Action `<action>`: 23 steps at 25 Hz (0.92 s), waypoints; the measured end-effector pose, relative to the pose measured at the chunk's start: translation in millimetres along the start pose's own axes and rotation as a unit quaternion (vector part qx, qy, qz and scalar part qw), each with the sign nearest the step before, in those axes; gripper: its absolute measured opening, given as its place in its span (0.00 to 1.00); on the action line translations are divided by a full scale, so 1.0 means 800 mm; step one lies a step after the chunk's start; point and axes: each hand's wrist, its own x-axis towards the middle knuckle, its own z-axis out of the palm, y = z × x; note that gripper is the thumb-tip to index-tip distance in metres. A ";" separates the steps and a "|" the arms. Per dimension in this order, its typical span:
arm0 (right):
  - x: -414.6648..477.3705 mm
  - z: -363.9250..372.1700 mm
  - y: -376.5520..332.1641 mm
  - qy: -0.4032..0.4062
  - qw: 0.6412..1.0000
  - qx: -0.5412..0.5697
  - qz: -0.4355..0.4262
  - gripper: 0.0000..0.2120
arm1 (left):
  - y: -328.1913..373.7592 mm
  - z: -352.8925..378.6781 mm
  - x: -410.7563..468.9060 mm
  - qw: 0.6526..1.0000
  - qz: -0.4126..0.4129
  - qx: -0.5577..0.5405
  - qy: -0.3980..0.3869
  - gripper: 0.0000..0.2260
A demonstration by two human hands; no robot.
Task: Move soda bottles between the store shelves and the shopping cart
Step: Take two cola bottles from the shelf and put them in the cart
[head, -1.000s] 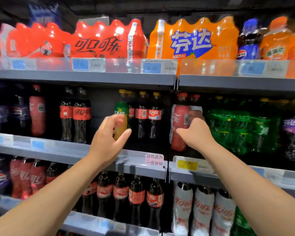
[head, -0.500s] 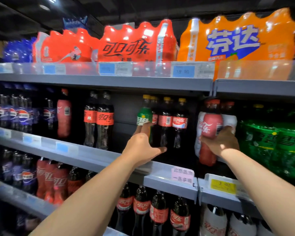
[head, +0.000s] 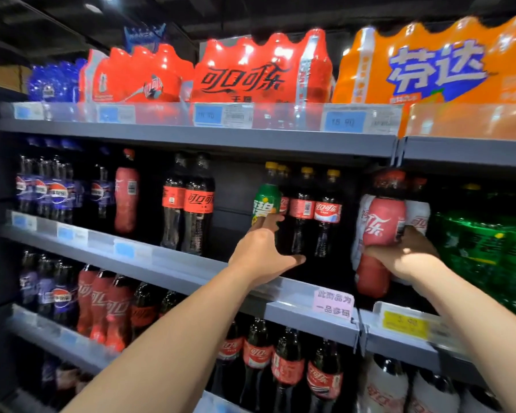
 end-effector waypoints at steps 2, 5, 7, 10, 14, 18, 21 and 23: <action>-0.013 -0.007 0.003 -0.020 0.999 0.038 -0.015 0.23 | -0.001 0.000 0.000 1.000 -0.001 -0.003 0.016 0.37; -0.035 -0.019 0.006 -0.020 0.996 0.081 -0.024 0.23 | -0.001 -0.003 -0.001 0.999 0.010 -0.036 0.007 0.43; -0.048 -0.025 0.004 -0.019 0.997 0.074 -0.030 0.23 | 0.000 -0.005 -0.001 0.998 0.019 -0.053 -0.002 0.44; -0.064 -0.033 0.001 -0.021 0.997 0.071 -0.037 0.20 | -0.001 -0.006 -0.002 0.998 0.032 -0.059 -0.008 0.43; -0.082 -0.041 -0.007 -0.044 0.996 0.071 -0.030 0.17 | -0.004 -0.006 0.001 0.995 0.053 -0.080 -0.024 0.41; -0.105 -0.045 -0.008 -0.042 0.993 0.098 -0.041 0.18 | -0.008 -0.006 0.001 0.992 0.072 -0.102 -0.024 0.39; -0.126 -0.040 -0.012 -0.035 0.988 0.137 -0.062 0.23 | -0.011 -0.009 -0.001 0.987 0.081 -0.137 -0.031 0.35; -0.141 -0.031 -0.016 -0.037 0.982 0.168 -0.076 0.25 | -0.011 -0.014 -0.006 0.981 0.091 -0.168 -0.033 0.32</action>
